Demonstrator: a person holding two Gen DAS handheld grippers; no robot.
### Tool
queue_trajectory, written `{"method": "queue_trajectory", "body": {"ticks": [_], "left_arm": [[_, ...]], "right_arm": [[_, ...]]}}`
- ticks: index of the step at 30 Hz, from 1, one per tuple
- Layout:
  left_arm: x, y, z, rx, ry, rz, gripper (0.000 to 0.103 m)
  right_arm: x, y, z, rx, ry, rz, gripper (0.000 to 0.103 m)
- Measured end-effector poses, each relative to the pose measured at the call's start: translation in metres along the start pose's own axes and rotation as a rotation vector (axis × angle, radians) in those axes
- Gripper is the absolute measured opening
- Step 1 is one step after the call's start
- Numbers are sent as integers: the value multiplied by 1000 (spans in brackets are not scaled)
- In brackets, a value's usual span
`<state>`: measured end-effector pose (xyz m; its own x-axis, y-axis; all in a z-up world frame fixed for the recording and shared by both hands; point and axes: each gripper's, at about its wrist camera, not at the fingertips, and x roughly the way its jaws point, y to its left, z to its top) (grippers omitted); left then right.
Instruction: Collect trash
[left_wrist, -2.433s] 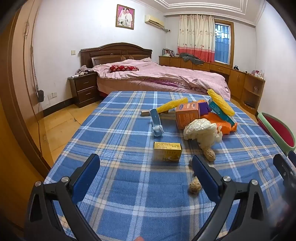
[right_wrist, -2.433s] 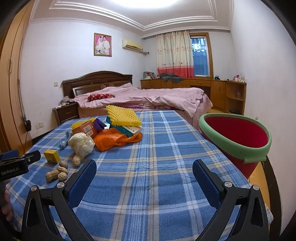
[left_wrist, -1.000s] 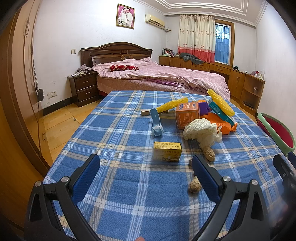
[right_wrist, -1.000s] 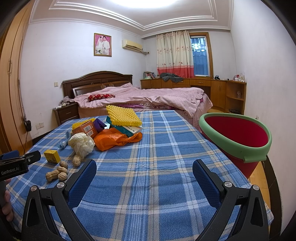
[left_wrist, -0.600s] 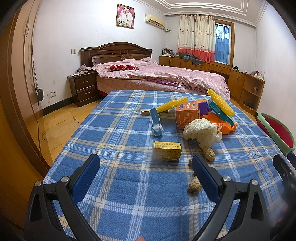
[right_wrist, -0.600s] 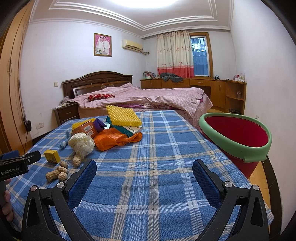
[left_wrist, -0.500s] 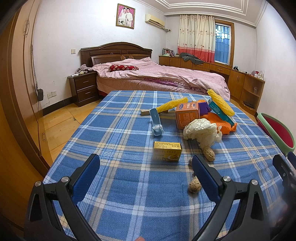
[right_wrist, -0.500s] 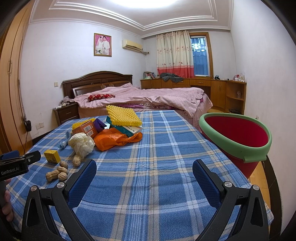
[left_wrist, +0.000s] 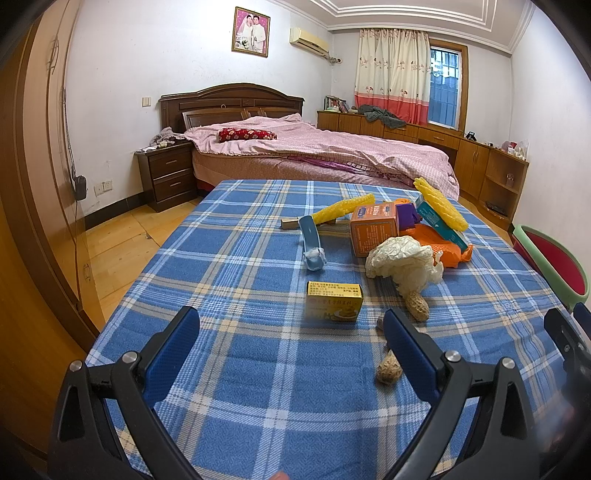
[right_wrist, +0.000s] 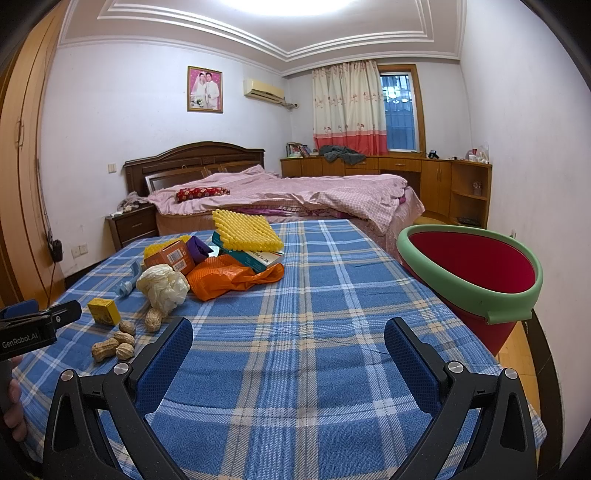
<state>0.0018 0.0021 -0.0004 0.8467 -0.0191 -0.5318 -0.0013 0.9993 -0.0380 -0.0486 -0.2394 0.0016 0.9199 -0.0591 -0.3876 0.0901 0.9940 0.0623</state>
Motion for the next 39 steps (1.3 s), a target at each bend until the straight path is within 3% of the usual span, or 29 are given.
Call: {"method": "queue_trajectory", "body": {"ticks": [8, 17, 23, 26, 30, 32, 33, 39], "left_arm": [[4, -2, -1, 4, 25, -9, 99], [19, -13, 9, 32, 94, -72, 96], [40, -14, 18, 11, 187, -104, 85], [49, -20, 19, 40, 216, -134, 84], [59, -27, 16, 67, 278, -171, 69], [58, -25, 18, 49, 280, -194, 56], [58, -25, 19, 50, 282, -191, 44], [48, -9, 30, -27, 276, -228, 42]], "right_arm": [[1, -1, 1, 6, 10, 9, 103], [-1, -16, 13, 84, 71, 49, 103], [4, -21, 30, 116, 136, 110, 103], [11, -16, 33, 86, 171, 83, 103], [23, -12, 30, 56, 229, 78, 103], [27, -11, 28, 53, 247, 73, 103], [29, -11, 28, 51, 261, 64, 103], [31, -6, 41, 79, 309, 95, 103]]}}
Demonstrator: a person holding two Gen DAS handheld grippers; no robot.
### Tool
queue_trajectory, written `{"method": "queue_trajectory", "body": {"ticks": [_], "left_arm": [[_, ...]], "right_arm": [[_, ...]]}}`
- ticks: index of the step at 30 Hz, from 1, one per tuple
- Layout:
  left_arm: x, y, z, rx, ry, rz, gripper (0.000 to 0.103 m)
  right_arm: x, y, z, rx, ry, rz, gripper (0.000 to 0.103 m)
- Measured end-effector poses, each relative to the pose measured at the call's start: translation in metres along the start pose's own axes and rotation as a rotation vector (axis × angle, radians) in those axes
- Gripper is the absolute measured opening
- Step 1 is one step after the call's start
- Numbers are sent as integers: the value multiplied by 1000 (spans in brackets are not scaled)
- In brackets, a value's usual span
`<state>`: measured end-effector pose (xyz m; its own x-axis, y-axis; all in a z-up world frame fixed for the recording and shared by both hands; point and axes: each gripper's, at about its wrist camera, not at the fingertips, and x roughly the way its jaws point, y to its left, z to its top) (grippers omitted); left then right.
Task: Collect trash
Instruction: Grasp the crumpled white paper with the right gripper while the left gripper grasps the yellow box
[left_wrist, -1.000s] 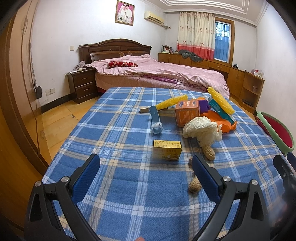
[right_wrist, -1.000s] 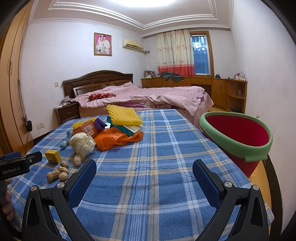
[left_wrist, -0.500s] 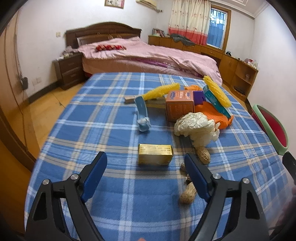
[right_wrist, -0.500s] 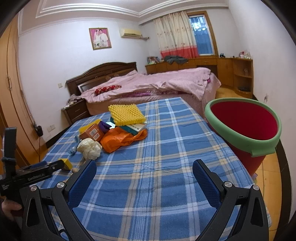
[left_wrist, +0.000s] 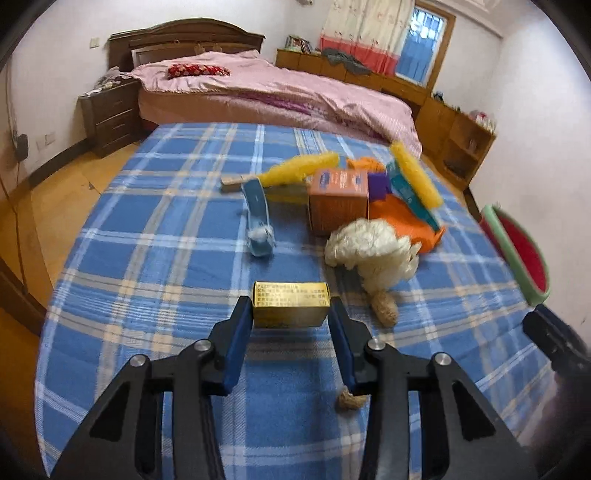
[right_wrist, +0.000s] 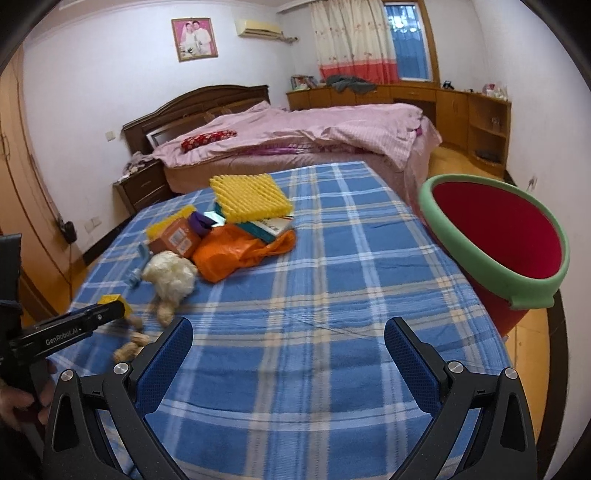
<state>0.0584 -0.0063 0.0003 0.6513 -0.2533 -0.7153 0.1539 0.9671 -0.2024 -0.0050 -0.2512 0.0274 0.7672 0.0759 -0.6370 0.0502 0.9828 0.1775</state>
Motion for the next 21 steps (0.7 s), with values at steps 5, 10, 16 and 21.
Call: {"method": "queue_trajectory", "body": {"ticks": [5, 10, 16, 21], "left_arm": [[-32, 5, 9, -29, -69, 2, 42], [-47, 9, 18, -7, -112, 54, 42], [-30, 23, 28, -40, -101, 63, 42], [-5, 34, 37, -54, -90, 31, 42]], "right_arm": [[-11, 16, 12, -13, -6, 24, 103], [1, 35, 23, -29, -16, 85, 103], [41, 57, 32, -72, 56, 140, 103], [68, 74, 37, -74, 104, 177, 102]]}}
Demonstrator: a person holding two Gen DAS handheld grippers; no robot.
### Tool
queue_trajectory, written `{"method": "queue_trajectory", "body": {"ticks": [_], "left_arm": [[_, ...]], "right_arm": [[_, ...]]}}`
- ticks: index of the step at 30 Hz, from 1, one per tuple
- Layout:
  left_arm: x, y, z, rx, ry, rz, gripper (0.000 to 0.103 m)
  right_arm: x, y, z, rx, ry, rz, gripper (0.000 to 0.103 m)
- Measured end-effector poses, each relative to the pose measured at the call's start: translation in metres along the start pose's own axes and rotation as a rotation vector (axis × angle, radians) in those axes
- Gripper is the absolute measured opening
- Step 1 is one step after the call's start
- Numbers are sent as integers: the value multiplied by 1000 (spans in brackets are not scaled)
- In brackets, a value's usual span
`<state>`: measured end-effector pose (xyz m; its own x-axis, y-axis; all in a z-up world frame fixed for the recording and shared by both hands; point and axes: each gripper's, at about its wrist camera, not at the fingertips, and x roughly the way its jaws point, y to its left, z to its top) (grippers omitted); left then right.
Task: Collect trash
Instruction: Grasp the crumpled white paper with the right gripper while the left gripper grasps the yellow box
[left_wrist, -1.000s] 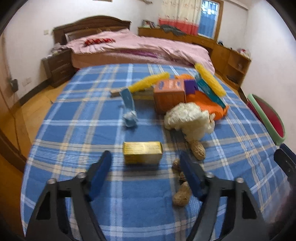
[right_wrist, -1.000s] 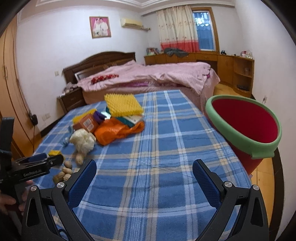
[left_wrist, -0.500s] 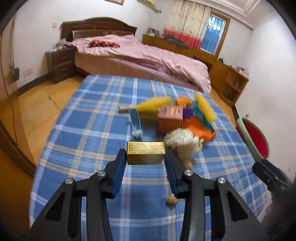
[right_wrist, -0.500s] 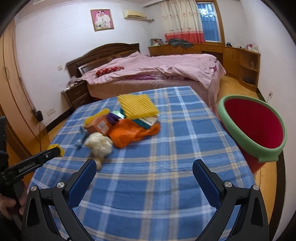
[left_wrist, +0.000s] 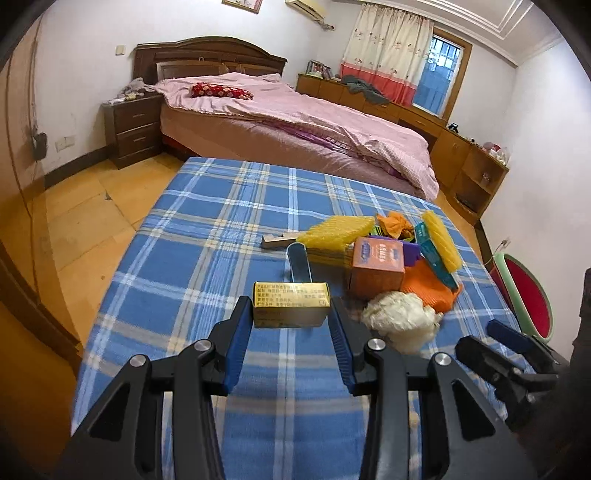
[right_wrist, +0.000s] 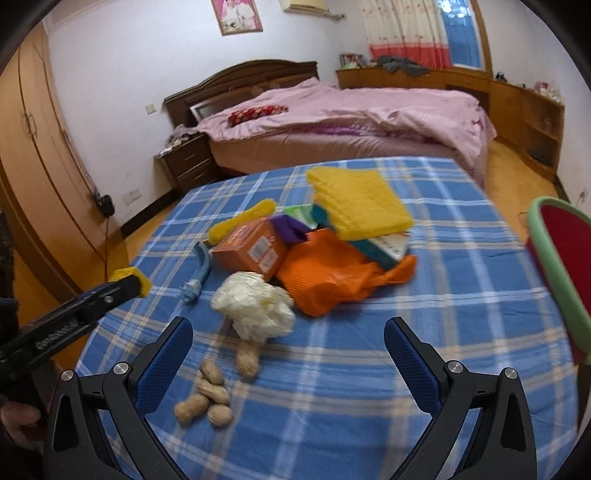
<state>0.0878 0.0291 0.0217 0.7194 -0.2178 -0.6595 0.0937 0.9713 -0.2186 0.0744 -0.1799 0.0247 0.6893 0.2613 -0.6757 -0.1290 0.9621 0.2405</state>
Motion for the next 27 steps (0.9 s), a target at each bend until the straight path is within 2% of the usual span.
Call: {"method": "queue_trajectory", "body": {"ticks": [2, 6, 10, 11, 14, 18, 27], "left_arm": [[8, 3, 3, 14, -3, -4, 42], [19, 10, 7, 25, 14, -69, 42], [24, 8, 8, 36, 32, -127, 42], [24, 7, 8, 36, 34, -136, 42], [21, 5, 6, 43, 37, -137, 42], [6, 0, 6, 75, 4, -99, 42], [-25, -13, 5, 61, -18, -73, 42]], "right_arm": [[6, 5, 2, -7, -11, -4, 98], [21, 16, 5, -7, -1, -12, 71], [36, 25, 3, -11, 36, 0, 60], [37, 26, 3, -12, 40, -3, 50], [43, 28, 0, -14, 61, -3, 37], [36, 27, 0, -15, 47, 14, 32], [-13, 21, 3, -10, -50, 92, 31]]}}
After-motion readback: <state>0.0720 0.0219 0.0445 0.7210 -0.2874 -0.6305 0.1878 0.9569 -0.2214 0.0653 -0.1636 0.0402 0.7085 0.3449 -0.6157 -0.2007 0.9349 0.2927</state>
